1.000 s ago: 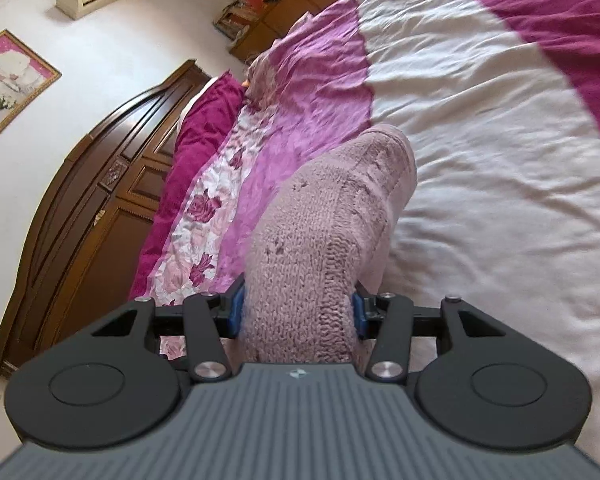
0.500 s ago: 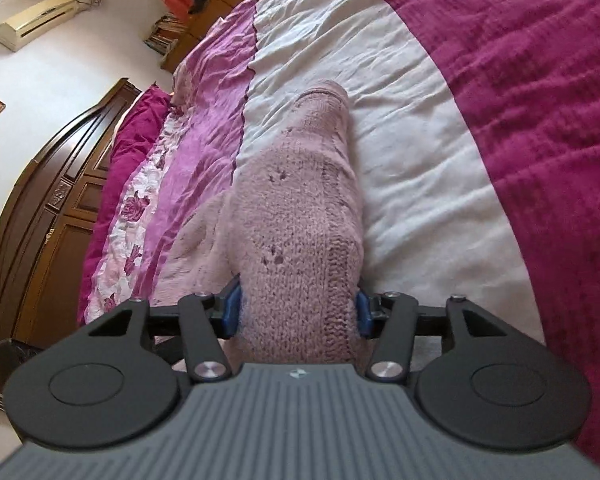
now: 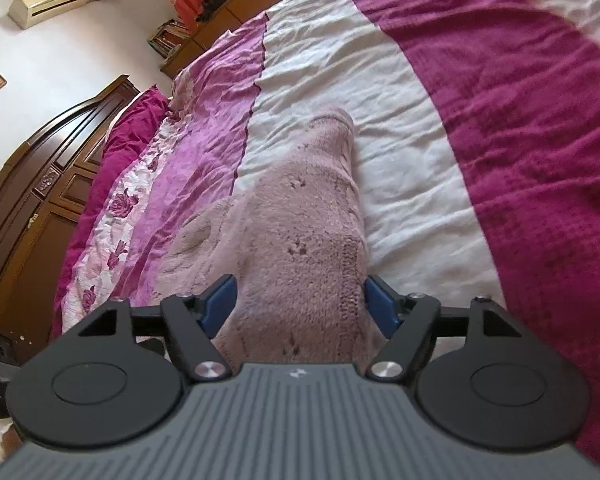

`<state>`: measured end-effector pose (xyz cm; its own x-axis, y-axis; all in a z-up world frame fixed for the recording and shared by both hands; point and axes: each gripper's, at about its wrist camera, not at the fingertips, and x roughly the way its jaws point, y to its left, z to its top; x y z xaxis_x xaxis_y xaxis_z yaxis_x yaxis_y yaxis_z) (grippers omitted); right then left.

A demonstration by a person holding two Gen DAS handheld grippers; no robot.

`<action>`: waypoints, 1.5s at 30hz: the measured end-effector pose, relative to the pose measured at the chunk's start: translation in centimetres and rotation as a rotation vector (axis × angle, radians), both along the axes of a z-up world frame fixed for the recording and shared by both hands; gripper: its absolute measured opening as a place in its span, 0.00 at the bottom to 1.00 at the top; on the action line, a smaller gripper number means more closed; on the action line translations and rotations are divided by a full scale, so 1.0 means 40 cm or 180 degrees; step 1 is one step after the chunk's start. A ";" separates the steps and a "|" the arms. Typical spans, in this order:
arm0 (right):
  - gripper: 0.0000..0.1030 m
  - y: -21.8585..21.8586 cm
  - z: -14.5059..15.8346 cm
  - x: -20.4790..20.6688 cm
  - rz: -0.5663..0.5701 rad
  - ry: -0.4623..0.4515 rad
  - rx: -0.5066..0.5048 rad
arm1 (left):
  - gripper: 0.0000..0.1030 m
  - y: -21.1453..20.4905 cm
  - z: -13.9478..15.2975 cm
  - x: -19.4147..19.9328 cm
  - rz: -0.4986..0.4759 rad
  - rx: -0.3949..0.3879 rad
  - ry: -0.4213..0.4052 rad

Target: Fold small clothes

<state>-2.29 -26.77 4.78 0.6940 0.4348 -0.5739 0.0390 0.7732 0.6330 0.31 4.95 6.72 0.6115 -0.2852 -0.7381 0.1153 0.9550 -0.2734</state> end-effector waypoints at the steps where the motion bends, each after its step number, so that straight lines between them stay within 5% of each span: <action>1: 0.78 0.000 0.010 -0.011 -0.0001 -0.0029 -0.0025 | 0.73 0.001 0.005 -0.008 0.0016 0.0034 0.0002; 10: 0.86 0.029 0.065 -0.114 0.0104 -0.0171 -0.0527 | 0.77 -0.025 0.011 -0.088 0.0151 0.0352 0.0086; 20: 0.88 0.090 0.012 -0.199 0.0243 0.0047 -0.1063 | 0.77 -0.106 -0.058 -0.146 0.0104 0.0653 0.0229; 29: 0.89 0.127 -0.052 -0.212 0.0322 0.0350 -0.1281 | 0.77 -0.147 -0.100 -0.155 0.0096 0.0894 0.0302; 45: 0.96 0.152 -0.081 -0.205 0.0358 0.0362 -0.1473 | 0.78 -0.161 -0.116 -0.164 0.0191 0.0975 0.0269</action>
